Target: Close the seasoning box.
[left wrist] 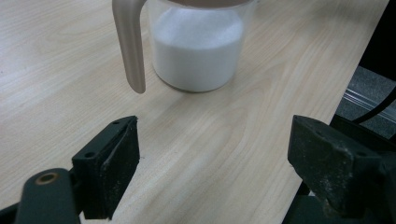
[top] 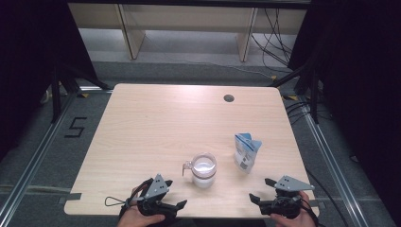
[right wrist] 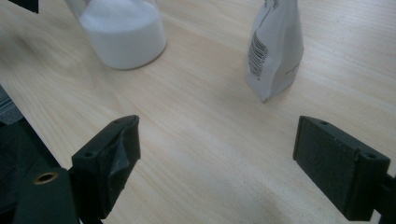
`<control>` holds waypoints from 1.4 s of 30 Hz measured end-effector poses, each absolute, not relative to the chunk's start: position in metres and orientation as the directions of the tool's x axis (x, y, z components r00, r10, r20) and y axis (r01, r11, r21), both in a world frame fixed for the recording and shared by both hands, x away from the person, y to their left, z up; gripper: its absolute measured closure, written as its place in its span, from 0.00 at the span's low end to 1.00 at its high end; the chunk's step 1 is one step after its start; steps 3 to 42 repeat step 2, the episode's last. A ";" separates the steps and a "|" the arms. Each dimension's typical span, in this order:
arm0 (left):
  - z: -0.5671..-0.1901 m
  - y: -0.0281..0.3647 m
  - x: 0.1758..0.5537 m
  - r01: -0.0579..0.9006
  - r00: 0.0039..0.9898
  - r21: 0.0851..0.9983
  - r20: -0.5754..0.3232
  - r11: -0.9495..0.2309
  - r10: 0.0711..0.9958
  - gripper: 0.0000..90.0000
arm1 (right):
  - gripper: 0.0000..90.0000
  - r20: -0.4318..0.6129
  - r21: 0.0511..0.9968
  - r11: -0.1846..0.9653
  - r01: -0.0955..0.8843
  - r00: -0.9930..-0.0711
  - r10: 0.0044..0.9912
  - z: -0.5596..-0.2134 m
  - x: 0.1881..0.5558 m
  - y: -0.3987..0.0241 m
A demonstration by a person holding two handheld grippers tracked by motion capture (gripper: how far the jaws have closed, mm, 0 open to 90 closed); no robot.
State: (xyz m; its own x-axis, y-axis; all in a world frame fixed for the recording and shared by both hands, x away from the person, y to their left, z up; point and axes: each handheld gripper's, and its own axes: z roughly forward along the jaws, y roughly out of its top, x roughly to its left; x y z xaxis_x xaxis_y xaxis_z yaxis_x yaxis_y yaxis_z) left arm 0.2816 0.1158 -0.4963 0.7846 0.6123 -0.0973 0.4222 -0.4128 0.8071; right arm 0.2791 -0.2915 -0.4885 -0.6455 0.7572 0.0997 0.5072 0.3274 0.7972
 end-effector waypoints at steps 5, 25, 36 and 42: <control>-0.497 0.116 0.281 0.437 0.776 0.808 -0.116 -0.395 0.620 0.19 | 0.18 0.100 0.798 0.325 0.508 -0.642 0.760 -0.488 0.279 -0.292; -0.497 0.116 0.281 0.437 0.776 0.808 -0.116 -0.395 0.620 0.19 | 0.18 0.100 0.798 0.325 0.508 -0.642 0.760 -0.488 0.279 -0.292; -0.497 0.116 0.281 0.437 0.776 0.808 -0.116 -0.395 0.620 0.19 | 0.18 0.100 0.798 0.325 0.508 -0.642 0.760 -0.488 0.279 -0.292; -0.497 0.116 0.281 0.437 0.776 0.808 -0.116 -0.395 0.620 0.19 | 0.18 0.100 0.798 0.325 0.508 -0.642 0.760 -0.488 0.279 -0.292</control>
